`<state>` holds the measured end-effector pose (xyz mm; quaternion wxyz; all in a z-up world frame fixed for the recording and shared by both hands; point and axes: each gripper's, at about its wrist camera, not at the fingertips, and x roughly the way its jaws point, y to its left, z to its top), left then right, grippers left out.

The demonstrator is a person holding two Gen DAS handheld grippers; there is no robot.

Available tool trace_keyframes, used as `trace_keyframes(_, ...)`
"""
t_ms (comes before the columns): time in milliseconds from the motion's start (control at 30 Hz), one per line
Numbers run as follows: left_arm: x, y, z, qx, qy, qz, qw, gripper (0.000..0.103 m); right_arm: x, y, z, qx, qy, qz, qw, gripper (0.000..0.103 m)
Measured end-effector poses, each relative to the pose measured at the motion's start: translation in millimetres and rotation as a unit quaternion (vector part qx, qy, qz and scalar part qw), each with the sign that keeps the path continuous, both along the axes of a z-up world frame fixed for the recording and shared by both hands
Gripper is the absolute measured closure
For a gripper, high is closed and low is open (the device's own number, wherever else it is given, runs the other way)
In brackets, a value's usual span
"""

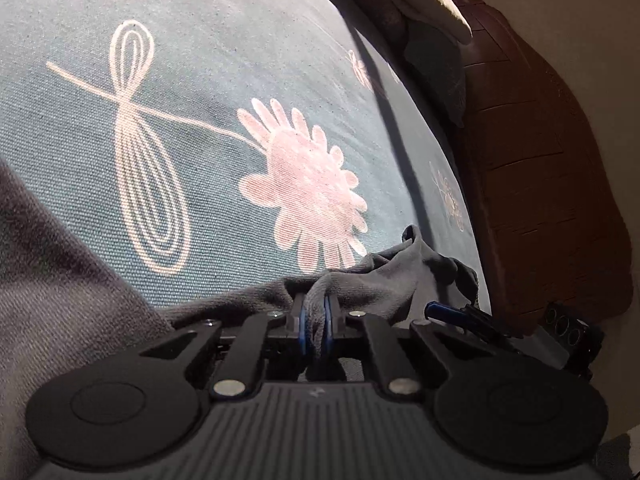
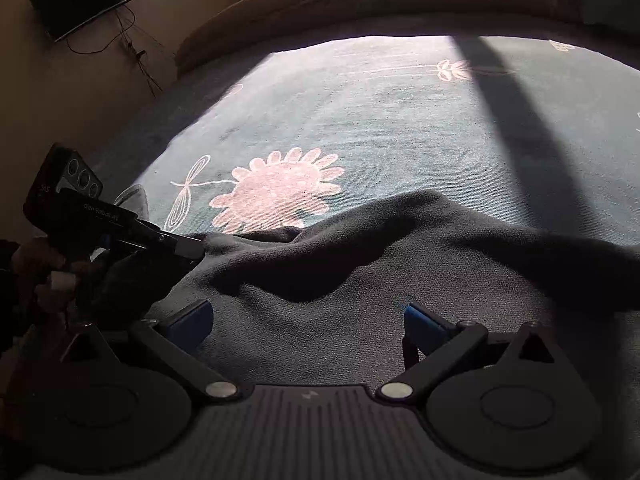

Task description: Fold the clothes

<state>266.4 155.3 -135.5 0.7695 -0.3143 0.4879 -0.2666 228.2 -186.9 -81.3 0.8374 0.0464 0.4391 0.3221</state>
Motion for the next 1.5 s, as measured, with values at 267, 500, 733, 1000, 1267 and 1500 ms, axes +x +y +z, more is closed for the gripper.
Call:
trace_keyframes(267,-15.1,4.7,-5.3,0.010,0.005,0.024,0.9997,0.096,15.0,16.4,8.0,0.011,-0.026,0.027,0.999,0.000)
trace_keyframes(500,-15.3,12.5,11.4,0.049,-0.012,0.041,0.9979,0.093,42.9,73.2,-14.7,-0.015,-0.046,0.079,0.996,0.000)
trace_keyframes(733,-26.6,7.8,49.0,0.105,-0.066,0.028,0.9919,0.094,21.7,43.8,16.0,-0.055,-0.079,0.050,0.994,0.000)
trace_keyframes(1000,-63.1,-85.0,63.2,0.172,-0.144,-0.128,0.9660,0.073,-43.2,-13.8,0.0,-0.171,-0.085,-0.005,0.982,0.000)
trace_keyframes(1267,-107.5,-90.4,37.9,0.199,-0.080,-0.103,0.9714,0.070,-83.7,-49.6,-12.6,-0.183,-0.088,-0.057,0.977,0.000)
trace_keyframes(1500,-104.6,-113.8,75.1,0.239,-0.144,-0.094,0.9557,0.062,-72.4,-75.6,-21.7,-0.167,-0.078,-0.108,0.977,0.000)
